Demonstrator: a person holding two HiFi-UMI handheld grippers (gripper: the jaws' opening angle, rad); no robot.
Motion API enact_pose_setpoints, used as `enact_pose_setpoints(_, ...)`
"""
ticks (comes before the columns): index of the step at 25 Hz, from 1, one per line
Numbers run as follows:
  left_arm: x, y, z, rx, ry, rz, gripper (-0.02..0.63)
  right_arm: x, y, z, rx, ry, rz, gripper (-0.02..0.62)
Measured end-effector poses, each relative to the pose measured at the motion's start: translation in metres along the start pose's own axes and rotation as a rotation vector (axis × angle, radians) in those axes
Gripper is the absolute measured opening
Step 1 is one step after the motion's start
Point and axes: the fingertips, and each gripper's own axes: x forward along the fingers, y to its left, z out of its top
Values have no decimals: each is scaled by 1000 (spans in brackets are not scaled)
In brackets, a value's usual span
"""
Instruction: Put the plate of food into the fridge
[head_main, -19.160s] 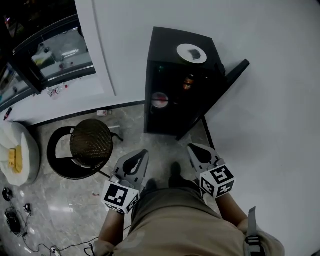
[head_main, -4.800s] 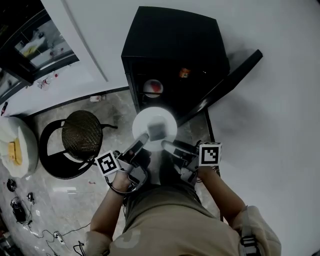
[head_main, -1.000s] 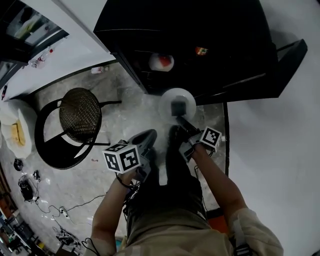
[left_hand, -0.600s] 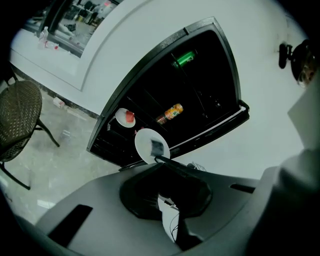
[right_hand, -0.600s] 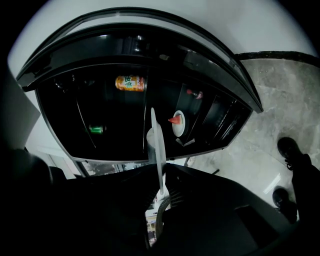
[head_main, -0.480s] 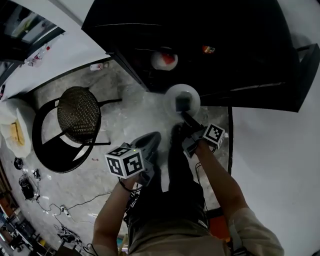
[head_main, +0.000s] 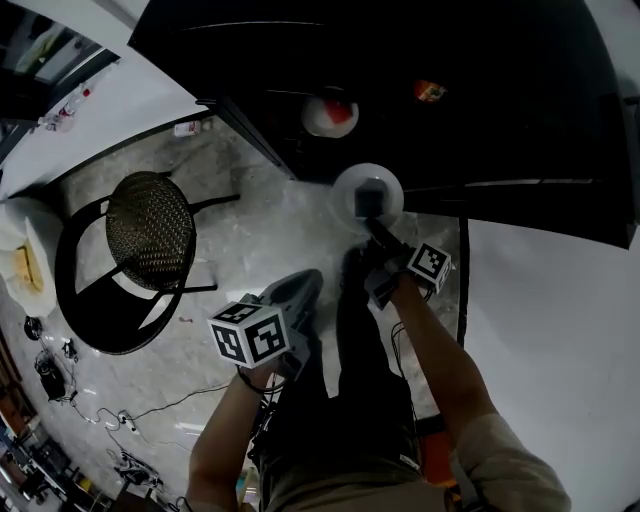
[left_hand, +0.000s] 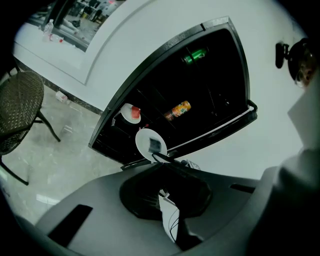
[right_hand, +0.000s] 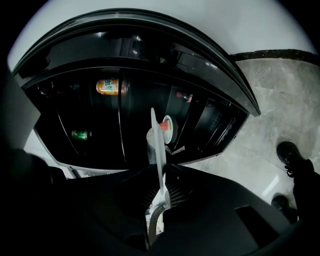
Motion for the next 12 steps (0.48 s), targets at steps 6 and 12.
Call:
enact_pose_setpoints(6, 7, 10, -6, -12, -1, 6, 12, 14, -16, 10, 9, -18, -1, 32)
enact_pose_setpoints(12, 14, 12, -8, -19, -5, 10, 12, 24, -24, 24, 6, -33, 2, 32)
